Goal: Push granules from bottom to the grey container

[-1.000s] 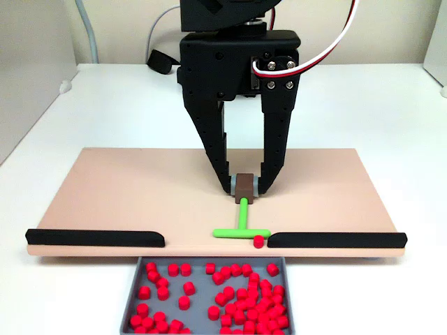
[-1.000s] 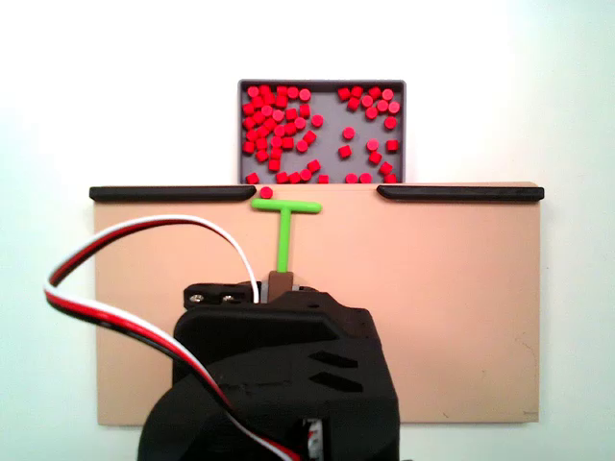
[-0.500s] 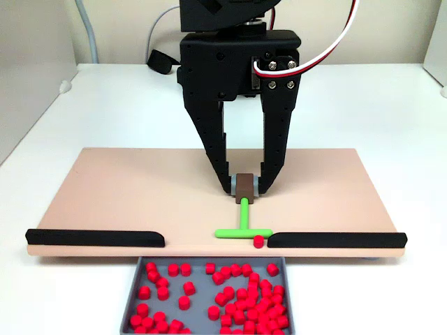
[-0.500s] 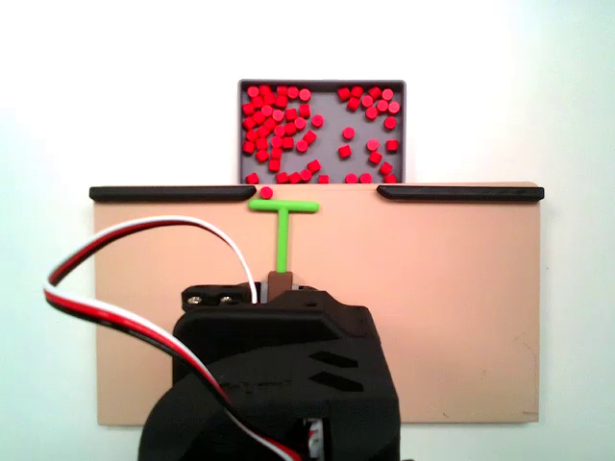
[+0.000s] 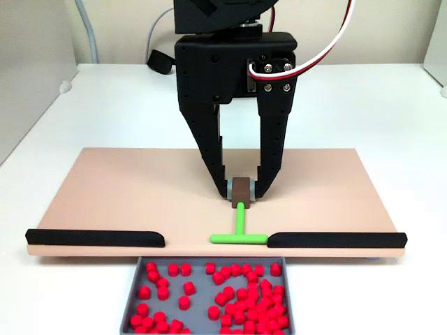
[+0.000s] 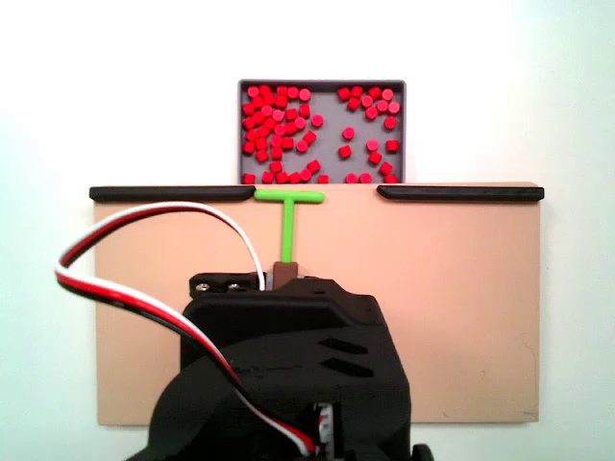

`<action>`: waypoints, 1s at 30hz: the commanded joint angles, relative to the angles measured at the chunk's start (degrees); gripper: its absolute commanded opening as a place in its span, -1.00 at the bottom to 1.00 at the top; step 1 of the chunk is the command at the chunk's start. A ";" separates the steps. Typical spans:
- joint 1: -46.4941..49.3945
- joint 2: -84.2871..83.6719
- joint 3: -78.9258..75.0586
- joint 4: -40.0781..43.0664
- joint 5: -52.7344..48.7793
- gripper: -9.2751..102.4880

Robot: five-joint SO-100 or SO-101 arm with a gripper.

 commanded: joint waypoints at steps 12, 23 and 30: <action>1.85 -3.34 -0.18 -0.26 -2.20 -0.84; 2.64 -4.13 -1.76 -0.26 -3.08 -0.84; 2.55 -6.50 -4.92 -0.26 -2.46 -0.84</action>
